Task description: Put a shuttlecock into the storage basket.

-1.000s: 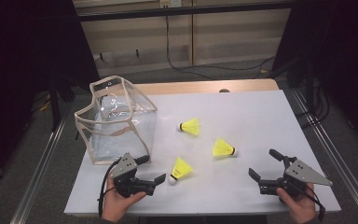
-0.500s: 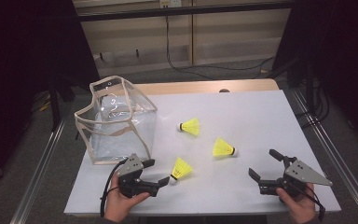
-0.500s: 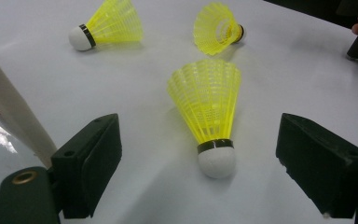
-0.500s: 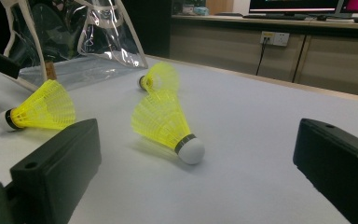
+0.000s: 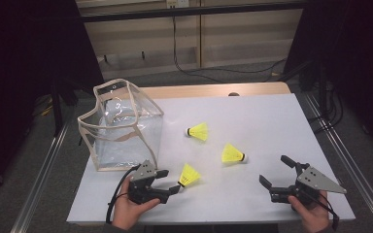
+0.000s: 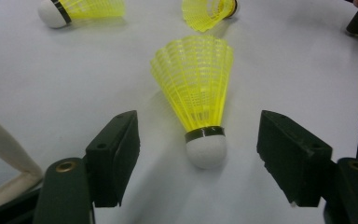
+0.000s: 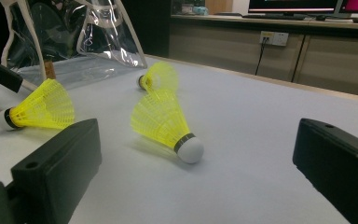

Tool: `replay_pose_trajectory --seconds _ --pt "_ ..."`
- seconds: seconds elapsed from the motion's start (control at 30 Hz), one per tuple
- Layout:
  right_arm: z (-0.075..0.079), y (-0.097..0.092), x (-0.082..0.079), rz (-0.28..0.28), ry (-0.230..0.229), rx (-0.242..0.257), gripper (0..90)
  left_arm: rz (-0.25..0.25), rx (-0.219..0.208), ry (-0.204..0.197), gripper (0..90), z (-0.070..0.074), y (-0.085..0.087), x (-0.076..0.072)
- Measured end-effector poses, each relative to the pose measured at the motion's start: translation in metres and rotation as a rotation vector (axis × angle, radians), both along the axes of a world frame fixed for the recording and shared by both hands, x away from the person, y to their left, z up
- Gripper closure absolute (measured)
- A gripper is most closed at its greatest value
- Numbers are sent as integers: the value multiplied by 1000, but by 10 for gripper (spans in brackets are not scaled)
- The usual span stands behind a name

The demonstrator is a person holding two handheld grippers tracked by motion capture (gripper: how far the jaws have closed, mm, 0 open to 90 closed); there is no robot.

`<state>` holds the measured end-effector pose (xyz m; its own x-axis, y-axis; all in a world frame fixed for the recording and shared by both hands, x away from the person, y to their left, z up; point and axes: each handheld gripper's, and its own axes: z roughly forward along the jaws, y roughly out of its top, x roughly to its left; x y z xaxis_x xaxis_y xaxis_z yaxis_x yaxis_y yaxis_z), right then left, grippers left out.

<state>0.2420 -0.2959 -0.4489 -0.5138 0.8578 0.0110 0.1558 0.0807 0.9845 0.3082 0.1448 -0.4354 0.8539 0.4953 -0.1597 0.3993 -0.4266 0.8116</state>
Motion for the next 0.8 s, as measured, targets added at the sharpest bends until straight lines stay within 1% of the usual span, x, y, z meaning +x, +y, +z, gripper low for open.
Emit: replay_pose_trajectory --seconds 0.1,0.17,0.27,0.3,0.33,0.4,0.53,0.6,0.63,0.67,0.7,0.73,0.8 --pt "0 -1 0 0 -2 -3 9 -22 30 -7 349 0 -3 0" --pt "0 -1 0 -1 -2 -3 9 -20 37 -10 360 0 -6 0" --pt "0 -1 -1 -2 0 -3 9 -30 48 1 392 -1 -8 0" --pt "0 -1 -1 -3 0 0 9 -30 51 -4 394 -1 -9 0" --pt "0 -1 -1 -4 -2 -3 9 -29 65 -3 396 -1 -10 0" --pt "0 -1 -1 -3 -3 -1 9 -29 54 -7 404 -3 -11 0" --pt "0 -1 -1 -3 -4 -4 9 -26 62 1 420 -4 -13 0" --pt "0 -1 -1 -3 -3 -3 9 -32 65 18 456 -5 -14 0" --pt "0 -1 -1 -3 -2 -3 10 -35 75 28 465 -5 -15 1" --pt "0 -1 -1 -3 -3 -3 10 -24 86 32 468 -5 -16 0" --pt "0 -1 -1 -3 -2 -3 9 -25 88 33 474 -5 -16 1" --pt "0 -1 -1 -3 -3 -3 10 -20 84 41 485 -6 -17 1" --pt "0 -1 -1 -3 -2 -3 10 -7 83 45 504 -5 -18 1"
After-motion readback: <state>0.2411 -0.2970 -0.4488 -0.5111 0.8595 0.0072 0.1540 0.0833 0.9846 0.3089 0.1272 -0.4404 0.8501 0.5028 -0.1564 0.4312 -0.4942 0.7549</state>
